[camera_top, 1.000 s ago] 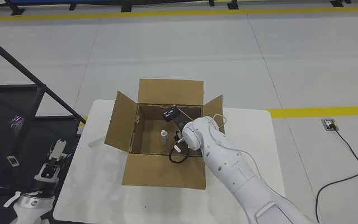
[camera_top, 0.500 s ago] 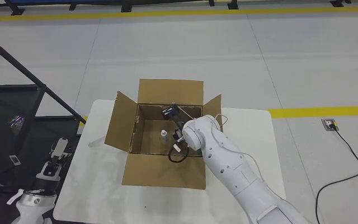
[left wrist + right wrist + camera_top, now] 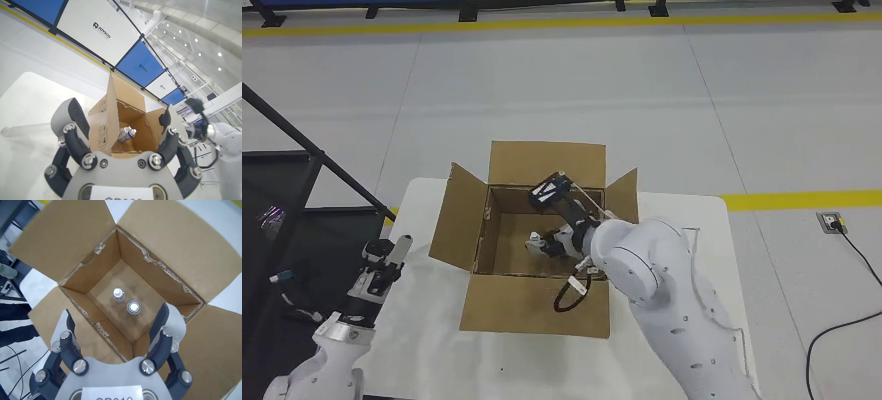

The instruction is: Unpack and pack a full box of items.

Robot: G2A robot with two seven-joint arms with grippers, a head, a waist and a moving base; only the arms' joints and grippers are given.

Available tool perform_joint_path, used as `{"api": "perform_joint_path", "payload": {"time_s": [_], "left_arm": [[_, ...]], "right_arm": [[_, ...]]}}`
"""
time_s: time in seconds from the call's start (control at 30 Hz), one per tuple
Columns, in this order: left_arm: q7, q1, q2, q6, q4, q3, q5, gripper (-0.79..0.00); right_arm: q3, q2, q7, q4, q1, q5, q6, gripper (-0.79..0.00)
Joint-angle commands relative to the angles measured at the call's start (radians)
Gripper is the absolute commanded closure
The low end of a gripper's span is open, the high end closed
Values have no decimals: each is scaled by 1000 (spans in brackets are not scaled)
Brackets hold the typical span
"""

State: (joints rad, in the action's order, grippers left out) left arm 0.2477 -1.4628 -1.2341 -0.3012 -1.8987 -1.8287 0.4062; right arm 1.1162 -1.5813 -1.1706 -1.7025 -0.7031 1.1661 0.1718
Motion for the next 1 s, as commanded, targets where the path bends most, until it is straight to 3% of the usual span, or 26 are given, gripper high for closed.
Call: {"api": "perform_joint_path", "payload": {"time_s": [0.0, 0.2, 0.4, 0.63, 0.97], "left_arm": [[10, 19, 0, 1, 5, 30, 21, -785], [37, 55, 2, 3, 13, 95, 58, -785], [43, 54, 3, -4, -5, 138, 78, -785], [62, 45, 4, -11, -26, 187, 100, -785], [120, 82, 3, 15, 27, 267, 56, -785]], "right_arm": [[39, 9, 14, -113, -55, -13, 8, -785], [203, 31, 80, -252, -165, -43, -45, -785], [368, 49, 107, -284, -237, -148, -82, -785], [438, 64, 10, -98, -183, -244, -148, -785], [371, 73, -87, 104, -75, -607, 44, -785]]}}
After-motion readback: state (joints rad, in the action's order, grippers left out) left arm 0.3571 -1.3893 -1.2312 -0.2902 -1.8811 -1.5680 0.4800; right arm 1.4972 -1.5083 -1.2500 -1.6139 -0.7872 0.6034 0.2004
